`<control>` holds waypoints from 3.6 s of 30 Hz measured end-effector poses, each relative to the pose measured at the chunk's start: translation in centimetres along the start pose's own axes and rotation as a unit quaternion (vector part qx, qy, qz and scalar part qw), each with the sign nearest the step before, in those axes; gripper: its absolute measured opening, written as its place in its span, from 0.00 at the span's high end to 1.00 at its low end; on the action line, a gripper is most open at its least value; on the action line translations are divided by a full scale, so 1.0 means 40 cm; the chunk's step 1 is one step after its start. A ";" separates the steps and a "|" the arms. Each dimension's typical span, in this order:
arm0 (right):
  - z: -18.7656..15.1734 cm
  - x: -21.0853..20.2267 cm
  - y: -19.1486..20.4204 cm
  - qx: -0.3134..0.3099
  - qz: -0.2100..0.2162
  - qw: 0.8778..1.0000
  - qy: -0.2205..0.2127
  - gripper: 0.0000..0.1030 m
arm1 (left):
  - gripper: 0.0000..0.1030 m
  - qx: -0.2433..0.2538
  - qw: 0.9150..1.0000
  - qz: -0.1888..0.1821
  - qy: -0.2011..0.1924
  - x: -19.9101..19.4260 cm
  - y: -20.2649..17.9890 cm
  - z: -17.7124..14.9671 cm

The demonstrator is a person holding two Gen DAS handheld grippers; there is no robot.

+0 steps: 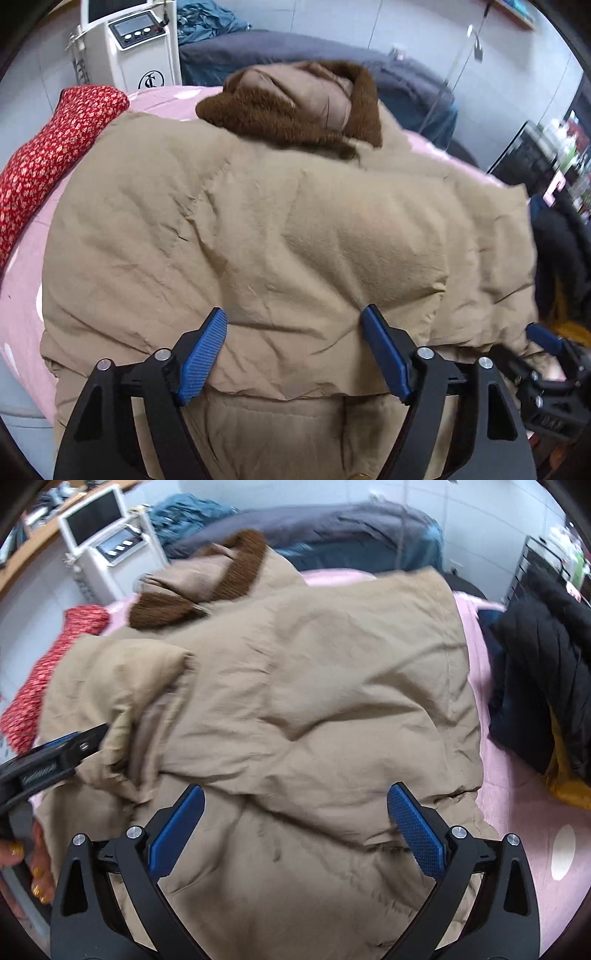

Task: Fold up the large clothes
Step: 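Release the folded edge with the left tool and press the jacket flat, then grasp the brown fleece hood rim with the left tool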

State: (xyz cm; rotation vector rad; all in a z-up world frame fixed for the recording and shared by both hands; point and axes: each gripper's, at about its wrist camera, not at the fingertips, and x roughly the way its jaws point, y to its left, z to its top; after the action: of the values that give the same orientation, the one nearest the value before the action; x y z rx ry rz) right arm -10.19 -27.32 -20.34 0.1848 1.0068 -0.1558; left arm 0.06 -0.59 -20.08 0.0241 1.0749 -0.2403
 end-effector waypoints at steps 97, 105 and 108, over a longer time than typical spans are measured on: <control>0.634 0.077 0.052 -0.062 0.072 0.985 -0.143 0.05 | 0.84 -0.011 0.969 -0.241 -0.060 -0.133 0.112 0.304; 0.736 0.209 0.190 -0.184 0.007 0.971 -0.153 0.17 | 0.84 -0.019 0.972 -0.229 -0.056 -0.148 0.166 0.235; 0.743 0.228 0.264 -0.269 -0.051 0.945 -0.178 0.31 | 0.84 -0.024 0.972 -0.224 -0.061 -0.142 0.172 0.245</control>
State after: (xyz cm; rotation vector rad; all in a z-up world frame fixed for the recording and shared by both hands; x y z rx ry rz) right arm 21.33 -24.14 -11.73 -0.3867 0.6648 -0.0022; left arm 7.42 5.80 -11.11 -0.2755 0.9528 -0.6146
